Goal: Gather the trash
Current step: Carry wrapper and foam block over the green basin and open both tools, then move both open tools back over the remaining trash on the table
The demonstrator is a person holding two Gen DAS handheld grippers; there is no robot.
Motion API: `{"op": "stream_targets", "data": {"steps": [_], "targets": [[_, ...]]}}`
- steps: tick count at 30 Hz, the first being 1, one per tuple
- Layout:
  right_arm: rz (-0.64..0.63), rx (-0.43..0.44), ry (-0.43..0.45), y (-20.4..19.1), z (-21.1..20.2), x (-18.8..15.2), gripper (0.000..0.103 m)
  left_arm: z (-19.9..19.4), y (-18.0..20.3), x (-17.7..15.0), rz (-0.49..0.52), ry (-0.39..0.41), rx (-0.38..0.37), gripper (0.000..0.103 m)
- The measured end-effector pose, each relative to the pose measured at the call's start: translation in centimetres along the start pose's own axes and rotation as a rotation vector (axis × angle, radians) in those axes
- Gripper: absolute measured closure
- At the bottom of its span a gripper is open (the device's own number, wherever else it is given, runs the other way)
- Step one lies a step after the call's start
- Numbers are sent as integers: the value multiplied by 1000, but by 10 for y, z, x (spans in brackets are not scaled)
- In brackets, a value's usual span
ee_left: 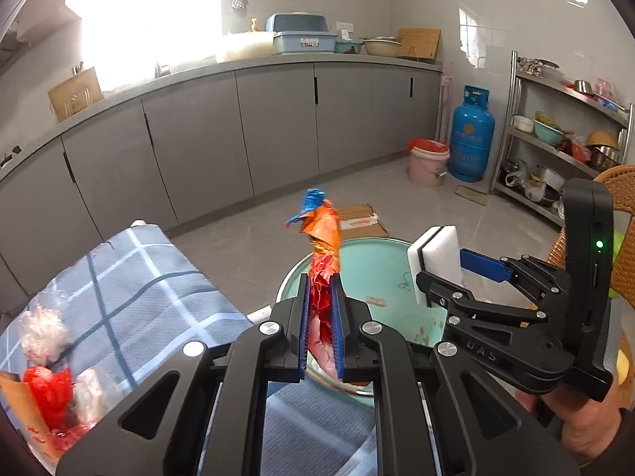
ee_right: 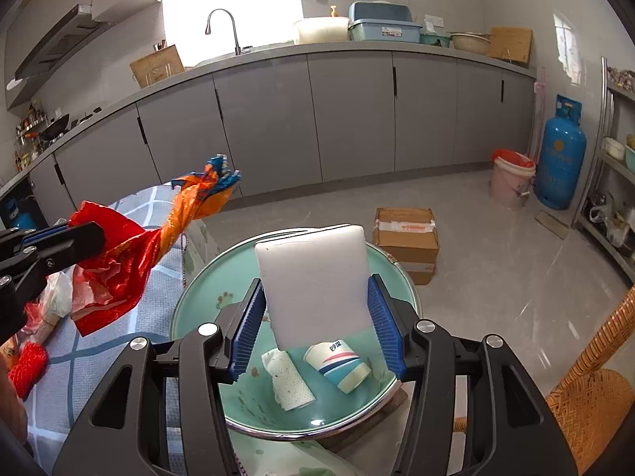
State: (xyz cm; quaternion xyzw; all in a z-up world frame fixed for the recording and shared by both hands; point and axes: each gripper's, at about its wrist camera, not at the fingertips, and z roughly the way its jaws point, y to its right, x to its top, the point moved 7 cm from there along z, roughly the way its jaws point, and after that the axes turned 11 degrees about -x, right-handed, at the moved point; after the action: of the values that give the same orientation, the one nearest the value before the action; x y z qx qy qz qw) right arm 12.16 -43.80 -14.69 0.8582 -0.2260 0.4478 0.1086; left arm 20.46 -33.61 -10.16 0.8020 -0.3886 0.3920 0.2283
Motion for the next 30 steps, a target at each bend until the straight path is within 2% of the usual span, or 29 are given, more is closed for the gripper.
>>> {"op": "stream_targets", "data": {"steps": [2, 4, 7, 12, 16, 20, 30], "targets": [[5, -16, 5, 5, 4, -1, 42, 6, 1, -1, 2, -6, 1, 82], [16, -22, -1, 9, 7, -3, 41, 10, -1, -3, -9, -7, -3, 70], [27, -27, -8, 12, 8, -8, 36, 10, -5, -7, -15, -7, 9, 58], [47, -20, -9, 12, 1, -11, 36, -1, -15, -13, -24, -2, 40, 56], [59, -7, -4, 5, -10, -9, 35, -20, -25, -18, -33, 15, 78, 46], [65, 19, 0, -10, -24, -8, 35, -44, -34, -27, -43, 30, 125, 44], [6, 132, -5, -83, -59, -18, 35, -124, -63, -57, -61, 83, 281, 34]]}}
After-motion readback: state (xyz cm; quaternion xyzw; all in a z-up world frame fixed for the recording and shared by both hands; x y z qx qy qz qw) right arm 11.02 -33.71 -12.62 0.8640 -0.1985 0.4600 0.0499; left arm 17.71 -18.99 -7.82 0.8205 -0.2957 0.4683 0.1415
